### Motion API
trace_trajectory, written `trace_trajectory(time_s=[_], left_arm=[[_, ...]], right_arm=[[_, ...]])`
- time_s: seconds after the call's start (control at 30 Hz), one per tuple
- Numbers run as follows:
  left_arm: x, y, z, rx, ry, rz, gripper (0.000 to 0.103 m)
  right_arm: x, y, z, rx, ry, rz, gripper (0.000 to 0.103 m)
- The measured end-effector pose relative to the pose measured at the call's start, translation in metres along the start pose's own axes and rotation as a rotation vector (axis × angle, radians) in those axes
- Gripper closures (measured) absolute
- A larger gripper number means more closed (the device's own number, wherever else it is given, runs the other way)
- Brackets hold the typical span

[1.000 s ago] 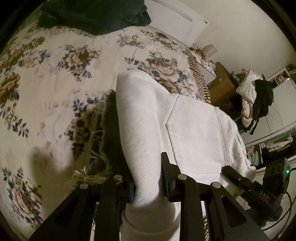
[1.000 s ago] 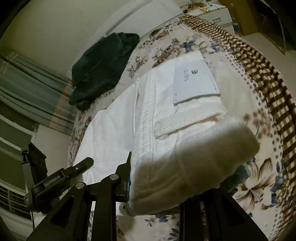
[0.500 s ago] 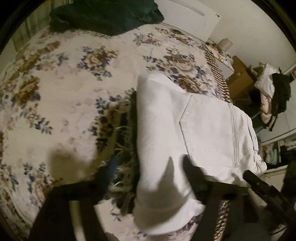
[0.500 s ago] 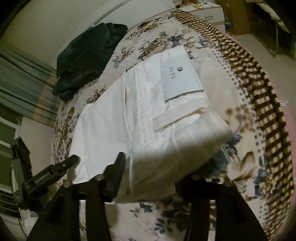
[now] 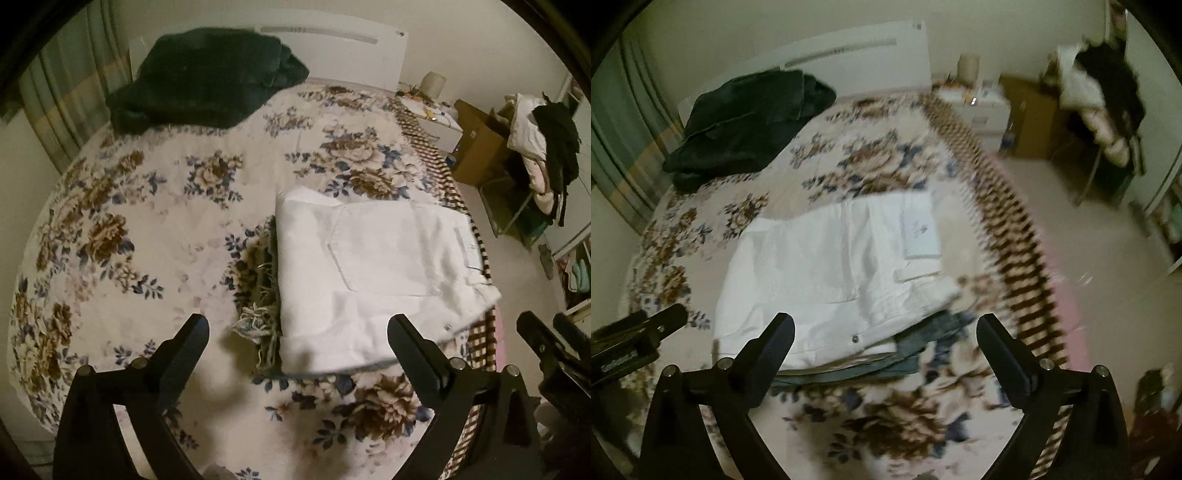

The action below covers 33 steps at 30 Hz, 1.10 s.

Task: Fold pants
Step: 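Open both grippers and pull them back from the stacked pants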

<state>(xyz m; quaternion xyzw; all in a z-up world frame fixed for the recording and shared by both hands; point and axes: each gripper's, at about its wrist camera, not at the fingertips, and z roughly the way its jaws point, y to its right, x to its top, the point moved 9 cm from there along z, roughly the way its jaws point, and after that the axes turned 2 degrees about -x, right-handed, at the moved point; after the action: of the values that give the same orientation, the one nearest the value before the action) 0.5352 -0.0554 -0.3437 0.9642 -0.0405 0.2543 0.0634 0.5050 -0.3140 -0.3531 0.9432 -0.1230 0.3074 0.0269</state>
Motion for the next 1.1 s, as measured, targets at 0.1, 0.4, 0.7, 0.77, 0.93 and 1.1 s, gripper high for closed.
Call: trace_trajectory(time_s=[0.1,0.4,0.7,0.77,0.93,1.1], left_arm=[[-0.005,0.006,-0.031,0.013,0.03,0.002,0.004],[-0.026,0.024,-0.159,0.054,0.169,-0.012,0.004],[-0.081,0.048,-0.294,0.09,0.294,-0.016,0.004],[-0.095,0.055,-0.322,0.099,0.327,-0.017,0.004],[-0.123,0.063,-0.374,0.133,0.398,-0.019,0.004],[-0.144,0.067,-0.399,0.112,0.405,-0.016,0.004]], right_arm=[[0.002,0.002,-0.036,-0.009,0.031,0.0,0.002],[-0.007,0.023,-0.18,0.011,0.147,-0.008,0.002],[-0.041,0.041,-0.352,0.021,0.3,-0.071,0.002],[-0.054,0.046,-0.387,0.013,0.323,-0.09,0.002],[-0.084,0.061,-0.467,0.015,0.381,-0.11,0.0],[-0.104,0.073,-0.52,0.015,0.407,-0.101,0.0]])
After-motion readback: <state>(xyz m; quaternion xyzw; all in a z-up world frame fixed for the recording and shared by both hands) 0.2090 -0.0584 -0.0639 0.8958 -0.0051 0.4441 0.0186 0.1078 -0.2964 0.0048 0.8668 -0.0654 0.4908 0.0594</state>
